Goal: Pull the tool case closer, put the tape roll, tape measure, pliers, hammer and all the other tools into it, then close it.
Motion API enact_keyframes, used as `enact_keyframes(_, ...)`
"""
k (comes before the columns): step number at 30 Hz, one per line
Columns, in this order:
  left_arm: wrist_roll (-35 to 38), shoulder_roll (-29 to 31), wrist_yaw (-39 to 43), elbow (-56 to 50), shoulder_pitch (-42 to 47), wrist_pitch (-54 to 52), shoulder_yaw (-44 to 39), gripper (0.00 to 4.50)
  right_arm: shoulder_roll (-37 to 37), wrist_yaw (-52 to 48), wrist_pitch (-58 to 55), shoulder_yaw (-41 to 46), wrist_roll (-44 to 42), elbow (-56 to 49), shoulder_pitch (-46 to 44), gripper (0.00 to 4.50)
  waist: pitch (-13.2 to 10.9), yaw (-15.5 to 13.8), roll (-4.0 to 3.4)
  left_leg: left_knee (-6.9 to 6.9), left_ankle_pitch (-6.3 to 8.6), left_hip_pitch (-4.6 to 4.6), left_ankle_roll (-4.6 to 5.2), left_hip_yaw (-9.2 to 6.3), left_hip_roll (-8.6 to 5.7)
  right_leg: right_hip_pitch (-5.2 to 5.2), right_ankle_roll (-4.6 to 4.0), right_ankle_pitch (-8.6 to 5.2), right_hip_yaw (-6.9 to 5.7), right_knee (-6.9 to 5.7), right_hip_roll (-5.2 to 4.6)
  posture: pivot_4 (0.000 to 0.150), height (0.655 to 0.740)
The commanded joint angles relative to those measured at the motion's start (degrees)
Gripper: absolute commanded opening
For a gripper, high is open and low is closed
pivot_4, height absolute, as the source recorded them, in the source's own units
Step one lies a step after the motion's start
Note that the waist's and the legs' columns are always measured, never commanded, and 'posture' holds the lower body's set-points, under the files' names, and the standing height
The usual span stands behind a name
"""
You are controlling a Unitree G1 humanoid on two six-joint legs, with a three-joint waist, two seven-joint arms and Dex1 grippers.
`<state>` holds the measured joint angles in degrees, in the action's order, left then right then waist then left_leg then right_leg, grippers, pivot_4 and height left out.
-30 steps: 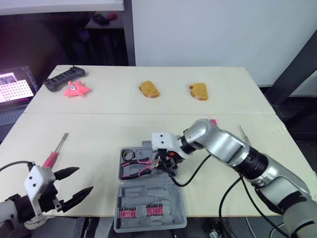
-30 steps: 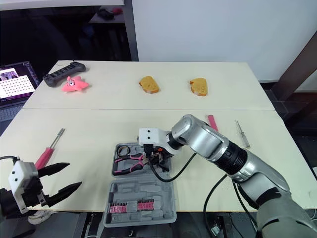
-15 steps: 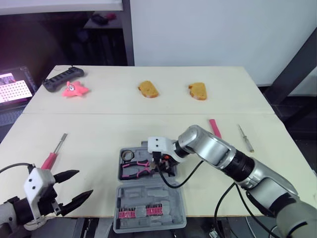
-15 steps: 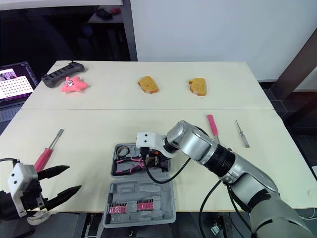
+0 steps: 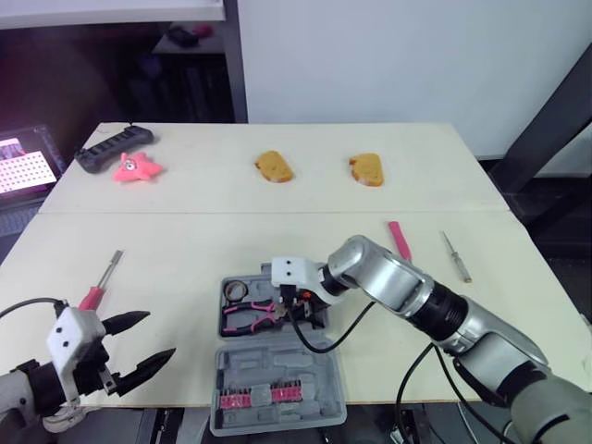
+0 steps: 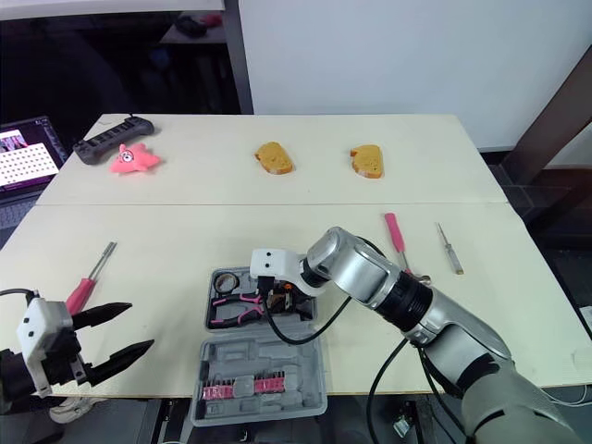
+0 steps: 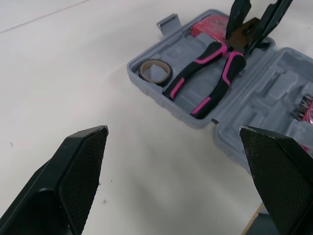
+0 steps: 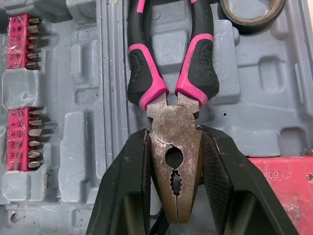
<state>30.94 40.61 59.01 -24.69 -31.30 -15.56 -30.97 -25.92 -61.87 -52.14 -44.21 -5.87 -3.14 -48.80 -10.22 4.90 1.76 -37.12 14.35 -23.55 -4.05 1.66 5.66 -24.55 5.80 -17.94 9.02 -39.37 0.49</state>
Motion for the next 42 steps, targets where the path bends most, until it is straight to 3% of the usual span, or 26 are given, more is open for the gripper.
enact_keyframes(1,0.6,0.5,0.1,-0.5,0.4,-0.2,0.1,4.5,0.6,-0.4,0.5,1.2,0.0,-1.0,-0.6,2.0,0.0,0.5,0.0,0.01,0.0,0.0,0.0,0.0,0.0,0.0,0.0,0.0,0.0,0.0,0.0,0.15,0.7129)
enact_keyframes(6,0.7,0.8,0.3,-0.3,1.3,-0.8,0.4,4.5,0.1,-1.5,-0.7,3.2,-1.6,-2.9,-1.2,4.33,0.0,0.7,0.0,0.01,0.0,0.0,0.0,-0.01,0.0,0.01,0.02,0.01,0.0,0.0,0.0,0.15,0.7129)
enact_keyframes(11,4.3,0.2,0.2,-1.4,2.8,-3.7,0.7,4.5,0.0,-3.6,2.5,12.1,-8.0,-6.6,0.6,4.33,0.0,0.7,0.01,0.02,0.0,-0.01,0.0,-0.03,0.0,0.02,0.03,0.01,-0.01,0.0,0.0,0.15,0.7129)
enact_keyframes(18,4.2,0.8,1.1,-1.8,2.5,-4.6,1.5,4.5,2.2,0.2,16.9,15.7,-6.3,-7.8,9.9,4.33,0.0,0.7,0.05,0.03,0.0,-0.01,0.0,-0.05,-0.01,0.06,0.05,0.01,-0.04,0.02,0.0,0.15,0.7129)
enact_keyframes(21,4.1,1.1,1.5,-1.7,2.6,-4.7,1.7,4.5,2.7,-2.0,11.5,14.3,-8.8,-5.7,10.3,3.39,0.0,0.8,0.06,0.01,0.0,0.0,-0.01,-0.06,-0.01,0.06,0.03,0.01,-0.03,0.02,0.0,0.15,0.7129)
enact_keyframes(27,3.5,3.3,1.7,-2.3,3.7,-5.5,3.2,4.5,5.7,-0.7,17.1,12.8,-6.4,2.5,14.0,0.39,0.0,0.8,0.07,0.02,0.0,0.01,-0.01,-0.07,-0.01,0.09,0.03,0.01,-0.04,0.02,0.0,0.15,0.7129)
enact_keyframes(28,3.6,3.6,1.6,-2.5,3.9,-5.8,3.2,4.5,6.1,-0.9,17.8,12.8,-6.1,3.4,14.2,0.09,0.0,0.7,0.07,0.02,0.0,0.01,0.0,-0.07,-0.01,0.09,0.03,0.0,-0.04,0.03,0.0,0.15,0.7129)
enact_keyframes(42,4.2,6.0,0.2,-5.5,6.0,-10.1,3.2,4.5,7.9,0.2,26.9,5.8,5.3,22.7,15.6,0.09,0.2,1.2,0.12,0.04,0.0,0.29,-0.01,-0.14,0.03,0.34,-0.02,0.03,-0.03,0.01,0.12,0.15,0.7129)
